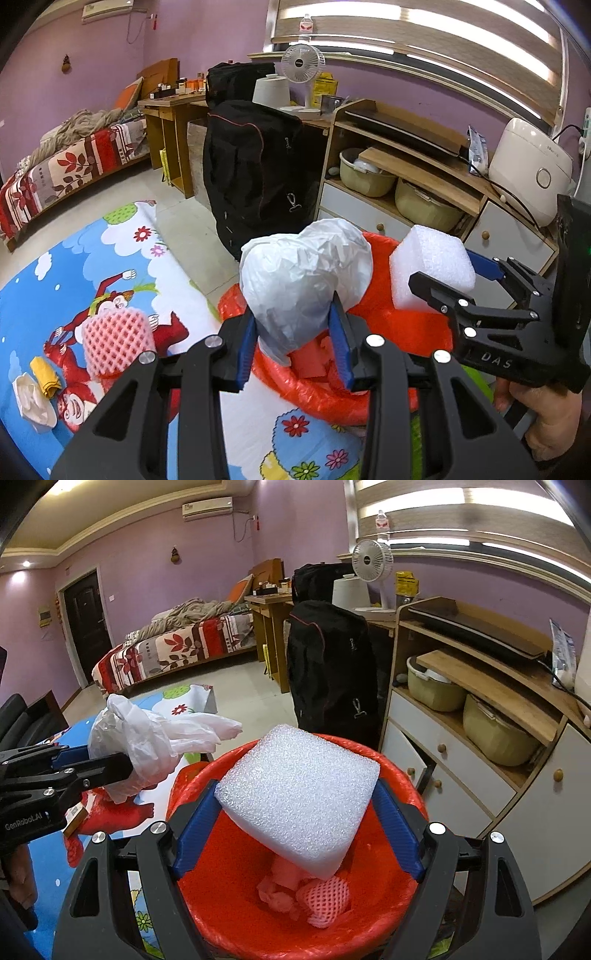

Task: Collect trash
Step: 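Open the left tool to drop the bag while the right tool releases the foam block, then move both open tools back over the remaining trash on the bed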

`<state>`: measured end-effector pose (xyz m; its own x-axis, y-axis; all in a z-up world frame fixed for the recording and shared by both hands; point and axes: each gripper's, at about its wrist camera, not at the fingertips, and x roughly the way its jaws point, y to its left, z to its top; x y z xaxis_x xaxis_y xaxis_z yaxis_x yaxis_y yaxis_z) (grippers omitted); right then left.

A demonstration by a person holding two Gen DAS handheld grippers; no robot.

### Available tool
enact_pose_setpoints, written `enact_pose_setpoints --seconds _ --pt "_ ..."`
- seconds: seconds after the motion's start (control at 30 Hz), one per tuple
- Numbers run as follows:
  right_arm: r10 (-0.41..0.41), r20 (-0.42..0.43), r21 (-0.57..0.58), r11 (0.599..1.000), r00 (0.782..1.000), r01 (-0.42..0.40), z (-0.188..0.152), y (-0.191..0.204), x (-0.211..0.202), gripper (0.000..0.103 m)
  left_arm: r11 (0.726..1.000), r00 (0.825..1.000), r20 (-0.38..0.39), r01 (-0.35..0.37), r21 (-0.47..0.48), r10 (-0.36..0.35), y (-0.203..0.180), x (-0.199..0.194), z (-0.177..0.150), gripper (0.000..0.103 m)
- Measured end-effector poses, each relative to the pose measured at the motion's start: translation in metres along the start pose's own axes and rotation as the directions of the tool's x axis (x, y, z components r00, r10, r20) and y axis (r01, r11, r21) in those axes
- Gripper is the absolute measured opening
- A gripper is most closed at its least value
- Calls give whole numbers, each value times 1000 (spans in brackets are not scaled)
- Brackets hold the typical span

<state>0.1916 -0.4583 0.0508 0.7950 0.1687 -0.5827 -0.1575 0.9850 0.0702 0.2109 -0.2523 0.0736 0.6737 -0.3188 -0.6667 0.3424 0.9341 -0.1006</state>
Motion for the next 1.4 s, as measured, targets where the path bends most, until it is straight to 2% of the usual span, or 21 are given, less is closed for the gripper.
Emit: enact_pose_setpoints --seconds 0.1,0.2,0.33,0.37,0.43,0.47,0.5,0.97,1.13,1.2,1.23,1.4 --pt "-7 5 8 1000 1000 7 1 -5 -1 80 1000 1000 0 6 0 -6 -3 3 4 36" --pt "-11 14 18 1000 1000 10 1 -9 -2 87 1000 1000 1 13 3 -13 -7 6 7 36" --pt "-18 21 29 999 1000 17 1 -13 -4 88 1000 1000 -1 23 6 -23 -13 11 10 36" --pt "-20 23 31 999 1000 19 2 -14 -4 92 1000 1000 -2 28 7 -28 -13 12 9 37" --pt "-29 28 38 999 999 28 1 -18 -5 93 999 999 -4 39 11 -39 -15 14 9 47" --pt "-31 29 40 999 999 30 1 -19 -6 93 999 999 -3 41 8 -41 -16 14 9 55" --pt "-34 29 45 998 999 33 0 -21 -6 93 999 999 -3 43 6 -43 -16 15 9 57" --pt "-47 42 61 997 998 45 -3 -23 -9 94 999 999 21 32 -36 -31 -1 4 1 67" --pt "-42 54 64 997 998 39 -4 -17 -11 94 999 999 47 3 -48 -1 7 -9 -4 68" --pt "-40 60 64 997 997 36 -5 -13 -12 94 998 998 62 -11 -60 15 13 -15 -7 77" --pt "-38 63 63 997 997 34 -4 -12 -12 94 998 997 67 -22 -64 26 15 -17 -8 78" --pt "-31 65 29 999 997 29 -5 3 -12 95 995 997 67 -37 -93 44 28 -26 -18 79"
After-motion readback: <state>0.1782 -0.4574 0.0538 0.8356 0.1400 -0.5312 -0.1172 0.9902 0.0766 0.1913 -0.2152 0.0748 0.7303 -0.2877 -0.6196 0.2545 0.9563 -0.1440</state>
